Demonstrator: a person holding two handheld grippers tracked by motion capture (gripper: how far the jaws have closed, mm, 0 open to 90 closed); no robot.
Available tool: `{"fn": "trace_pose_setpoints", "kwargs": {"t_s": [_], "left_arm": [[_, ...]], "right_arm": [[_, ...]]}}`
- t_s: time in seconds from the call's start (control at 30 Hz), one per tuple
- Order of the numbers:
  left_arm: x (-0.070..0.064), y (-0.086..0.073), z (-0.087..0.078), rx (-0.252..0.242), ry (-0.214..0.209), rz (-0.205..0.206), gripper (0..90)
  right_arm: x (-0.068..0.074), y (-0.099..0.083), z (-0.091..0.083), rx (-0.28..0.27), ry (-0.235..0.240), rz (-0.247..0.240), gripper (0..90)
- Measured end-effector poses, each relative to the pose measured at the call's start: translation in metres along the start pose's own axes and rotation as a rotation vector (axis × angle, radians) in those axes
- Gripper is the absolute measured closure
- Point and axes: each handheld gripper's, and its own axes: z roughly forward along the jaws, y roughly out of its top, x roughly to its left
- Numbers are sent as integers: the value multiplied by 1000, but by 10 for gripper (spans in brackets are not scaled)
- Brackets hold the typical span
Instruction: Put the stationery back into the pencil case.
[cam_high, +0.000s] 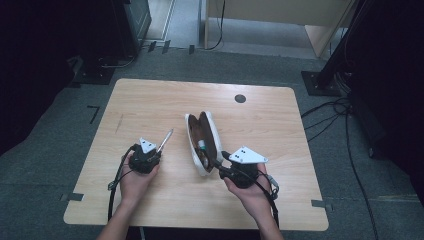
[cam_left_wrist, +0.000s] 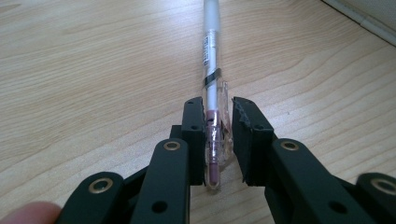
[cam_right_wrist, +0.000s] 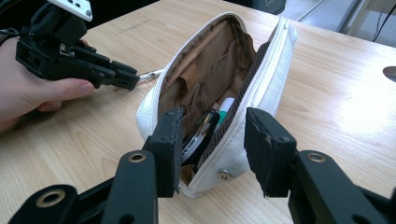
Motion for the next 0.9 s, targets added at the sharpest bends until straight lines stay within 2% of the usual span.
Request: {"fn": "trace_pose_setpoints", "kwargs": {"t_s": [0.17, 0.37, 0.7, 0.9], "left_arm": [[2, -2, -2, -5, -11, -1, 765], [5, -9, -10, -16, -53, -11, 766], [5, -31, -36, -34, -139, 8, 766], [2, -36, -54, -51, -180, 18, 766]], "right_arm": [[-1, -1, 0, -1, 0, 4, 573], [-2, -2, 1, 2, 3, 6, 573], [1, -3, 3, 6, 9, -1, 573], [4, -5, 6, 8, 44, -2, 573]]}}
